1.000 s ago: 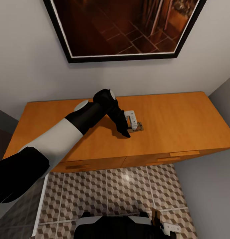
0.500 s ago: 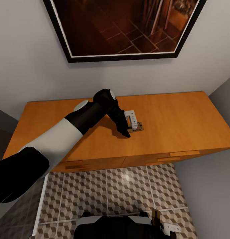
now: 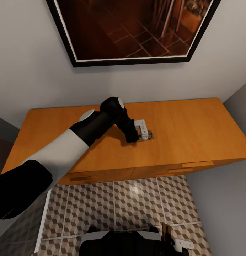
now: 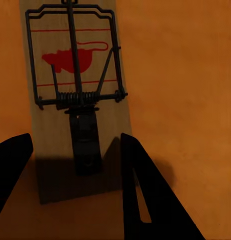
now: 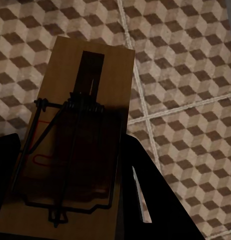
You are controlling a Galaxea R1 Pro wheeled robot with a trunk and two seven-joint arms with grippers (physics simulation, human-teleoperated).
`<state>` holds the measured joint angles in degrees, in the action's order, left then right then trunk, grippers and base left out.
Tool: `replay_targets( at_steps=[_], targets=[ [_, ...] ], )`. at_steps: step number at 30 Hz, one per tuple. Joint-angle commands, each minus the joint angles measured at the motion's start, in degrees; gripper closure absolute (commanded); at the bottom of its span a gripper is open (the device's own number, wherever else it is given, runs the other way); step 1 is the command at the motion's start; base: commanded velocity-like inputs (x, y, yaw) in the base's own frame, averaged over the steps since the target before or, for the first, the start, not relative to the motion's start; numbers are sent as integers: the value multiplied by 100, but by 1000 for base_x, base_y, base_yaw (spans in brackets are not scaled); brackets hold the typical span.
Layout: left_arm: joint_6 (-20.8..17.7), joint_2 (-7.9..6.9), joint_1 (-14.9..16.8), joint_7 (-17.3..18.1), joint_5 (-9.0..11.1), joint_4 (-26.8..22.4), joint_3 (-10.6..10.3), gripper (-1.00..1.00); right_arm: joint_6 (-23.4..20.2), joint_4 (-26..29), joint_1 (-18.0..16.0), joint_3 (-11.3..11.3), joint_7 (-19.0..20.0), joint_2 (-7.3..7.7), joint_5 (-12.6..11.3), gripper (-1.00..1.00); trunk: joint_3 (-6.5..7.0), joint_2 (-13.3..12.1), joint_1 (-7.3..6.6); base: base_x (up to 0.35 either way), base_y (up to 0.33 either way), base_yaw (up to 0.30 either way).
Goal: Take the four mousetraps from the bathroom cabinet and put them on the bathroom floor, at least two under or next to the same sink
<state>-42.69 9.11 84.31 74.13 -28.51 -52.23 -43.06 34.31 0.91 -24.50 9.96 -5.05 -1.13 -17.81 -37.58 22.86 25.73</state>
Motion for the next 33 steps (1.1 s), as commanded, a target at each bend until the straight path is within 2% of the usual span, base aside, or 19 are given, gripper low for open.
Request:
replay_targets(
  at_steps=[1, 19, 26, 33],
  targets=[
    [-20, 3, -1, 31, -67, 369, -1, 100, 14, -3, -2, 50, -40, -2, -19, 100, -8, 6, 5, 0, 0, 0],
    [-24, 3, -2, 39, -70, 338, -29, 100, 14, -3, -2, 50, -40, -2, -18, 100, -8, 6, 5, 0, 0, 0],
    [-44, 11, -2, 50, -76, -85, 80, 100, 14, -3, -2, 50, -40, -2, -21, 100, -8, 6, 5, 0, 0, 0],
    [-634, -7, -2, 131, -85, -582, 253, 100, 14, -3, -2, 50, -40, -2, -18, 100, -8, 6, 5, 0, 0, 0]
  ],
)
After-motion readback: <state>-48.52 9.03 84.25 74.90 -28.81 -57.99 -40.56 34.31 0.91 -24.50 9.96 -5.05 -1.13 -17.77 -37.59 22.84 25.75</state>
